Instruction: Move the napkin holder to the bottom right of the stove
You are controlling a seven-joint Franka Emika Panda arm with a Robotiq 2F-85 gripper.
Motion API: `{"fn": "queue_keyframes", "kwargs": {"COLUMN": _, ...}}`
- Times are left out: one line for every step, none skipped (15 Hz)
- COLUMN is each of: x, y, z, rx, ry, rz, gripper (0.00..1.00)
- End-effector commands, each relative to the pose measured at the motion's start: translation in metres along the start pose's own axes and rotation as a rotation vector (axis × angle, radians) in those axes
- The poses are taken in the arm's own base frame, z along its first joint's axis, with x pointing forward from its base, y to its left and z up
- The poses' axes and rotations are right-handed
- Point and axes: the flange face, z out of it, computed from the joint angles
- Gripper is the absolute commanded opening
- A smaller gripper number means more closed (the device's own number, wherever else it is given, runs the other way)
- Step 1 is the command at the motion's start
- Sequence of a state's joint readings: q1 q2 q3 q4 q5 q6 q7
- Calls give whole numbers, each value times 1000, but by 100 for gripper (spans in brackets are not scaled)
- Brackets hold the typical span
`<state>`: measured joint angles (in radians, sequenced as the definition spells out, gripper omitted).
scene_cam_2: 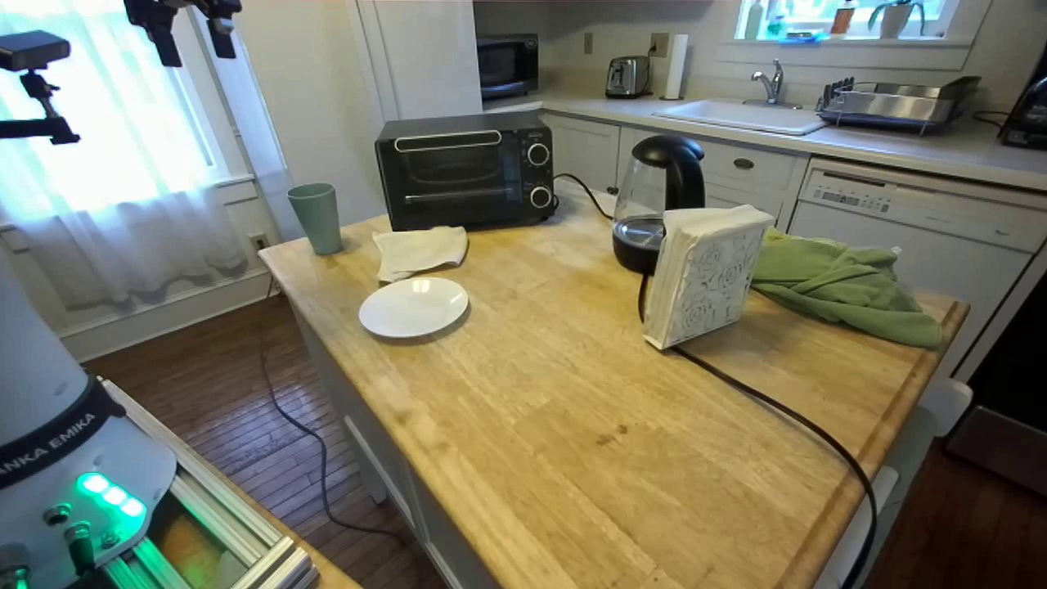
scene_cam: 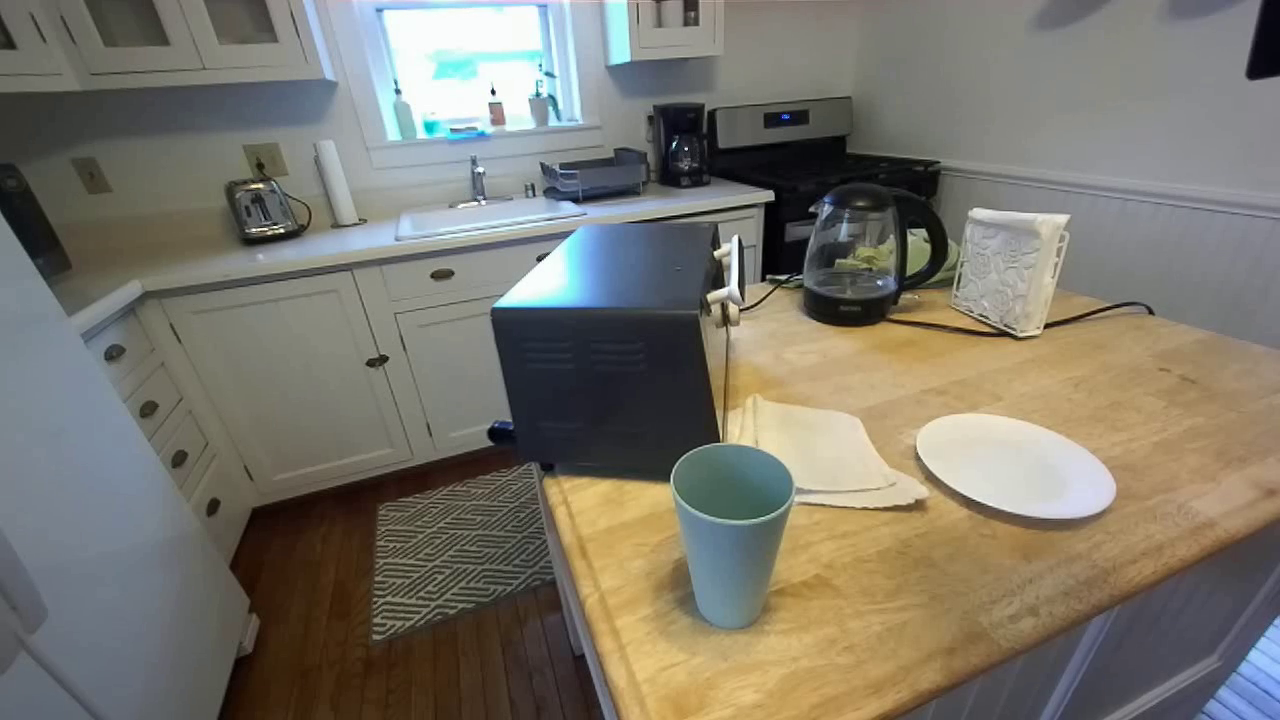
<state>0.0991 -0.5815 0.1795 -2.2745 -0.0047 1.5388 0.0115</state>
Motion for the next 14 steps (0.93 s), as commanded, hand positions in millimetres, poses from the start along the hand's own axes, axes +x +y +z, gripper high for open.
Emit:
{"fn": "queue_keyframes", "kwargs": {"x": 22, "y": 18, "z": 5, "rx": 15, "ry": 103, "rz": 108, "gripper": 100}}
{"fn": "queue_keyframes", "kwargs": {"x": 30, "y": 29, "z": 6, "rx": 28, "ry": 130, "rz": 158, "gripper": 100}}
{"fn": "queue_keyframes", "kwargs": {"x": 39, "y": 44, "z": 9, "rx": 35, "ry": 162, "rz": 207, "gripper": 100}}
{"fn": "queue_keyframes", "kwargs": {"x": 45, "y": 62, "z": 14, "rx": 49, "ry": 175, "rz": 263, "gripper": 100}}
{"fn": "queue_keyframes", "kwargs": {"x": 52, "y": 79, "z": 21, "rx": 67, "ry": 192, "rz": 316, "gripper": 100}}
{"fn": "queue_keyframes", "kwargs": {"x": 57, "y": 101, "z": 28, "rx": 82, "ry": 214, "rz": 367, "gripper": 100}}
{"fn": "queue_keyframes", "kwargs": {"x": 60, "y": 121, "z": 35, "rx": 96, "ry": 222, "rz": 421, "gripper": 100}}
{"fn": "queue_keyframes", "kwargs": {"x": 62, "y": 144, "z": 42, "rx": 104, "ry": 233, "rz": 475, "gripper": 100}}
{"fn": "queue_keyframes", "kwargs": {"x": 63, "y": 173, "z": 50, "rx": 126, "ry": 241, "rz": 530, "gripper": 100}}
{"fn": "queue_keyframes", "kwargs": {"x": 61, "y": 196, "z": 57, "rx": 149, "ry": 248, "rz": 566, "gripper": 100}}
{"fn": "queue_keyframes", "kwargs": {"x": 58, "y": 223, "z": 64, "rx": 130, "ry": 293, "rz": 602, "gripper": 100}}
{"fn": "queue_keyframes", "kwargs": {"x": 54, "y": 246, "z": 74, "rx": 125, "ry": 313, "rz": 644, "gripper": 100}}
{"fn": "queue_keyframes", "kwargs": {"x": 48, "y": 267, "z": 83, "rx": 98, "ry": 348, "rz": 678, "gripper": 100}}
{"fn": "queue_keyframes", "kwargs": {"x": 42, "y": 286, "z": 94, "rx": 75, "ry": 376, "rz": 712, "gripper": 100}}
